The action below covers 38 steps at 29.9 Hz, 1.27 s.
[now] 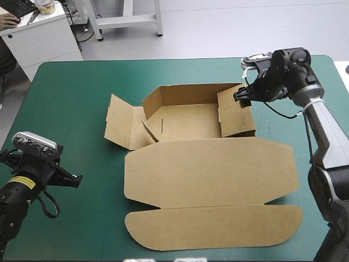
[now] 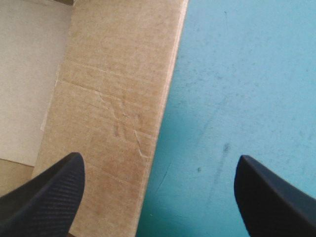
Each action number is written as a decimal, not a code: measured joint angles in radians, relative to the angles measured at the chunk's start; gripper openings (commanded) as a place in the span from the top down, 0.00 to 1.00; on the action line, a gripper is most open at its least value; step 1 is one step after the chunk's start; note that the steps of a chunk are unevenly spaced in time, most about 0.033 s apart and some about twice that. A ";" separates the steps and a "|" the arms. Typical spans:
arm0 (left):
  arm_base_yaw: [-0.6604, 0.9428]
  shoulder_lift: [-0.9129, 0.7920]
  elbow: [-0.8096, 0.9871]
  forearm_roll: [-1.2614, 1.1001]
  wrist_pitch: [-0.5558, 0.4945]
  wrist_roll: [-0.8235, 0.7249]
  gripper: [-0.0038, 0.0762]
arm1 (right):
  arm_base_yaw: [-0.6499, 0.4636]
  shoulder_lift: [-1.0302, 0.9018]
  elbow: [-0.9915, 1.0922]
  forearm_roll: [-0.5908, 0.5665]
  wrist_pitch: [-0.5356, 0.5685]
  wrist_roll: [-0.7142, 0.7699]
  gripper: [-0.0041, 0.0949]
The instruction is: Fold the box
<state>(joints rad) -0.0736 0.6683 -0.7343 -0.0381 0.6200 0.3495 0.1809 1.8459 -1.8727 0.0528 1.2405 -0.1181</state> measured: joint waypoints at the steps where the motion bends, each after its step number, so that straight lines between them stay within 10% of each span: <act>1: 0.000 0.000 0.000 -0.002 0.004 0.000 0.96 | -0.001 0.000 0.000 0.008 0.000 0.000 0.18; 15: 0.000 0.000 0.000 -0.007 0.030 0.000 0.96 | -0.002 0.083 0.000 0.067 -0.014 0.000 0.22; 31: 0.000 0.000 0.000 -0.007 0.034 0.000 0.96 | -0.004 0.217 0.000 0.072 -0.096 0.000 0.96; 38: 0.000 0.000 0.000 -0.007 0.029 0.000 0.96 | -0.003 0.220 -0.003 0.080 -0.104 0.000 0.98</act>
<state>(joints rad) -0.0736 0.6683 -0.7343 -0.0452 0.6492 0.3495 0.1776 2.0660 -1.8761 0.1331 1.1361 -0.1180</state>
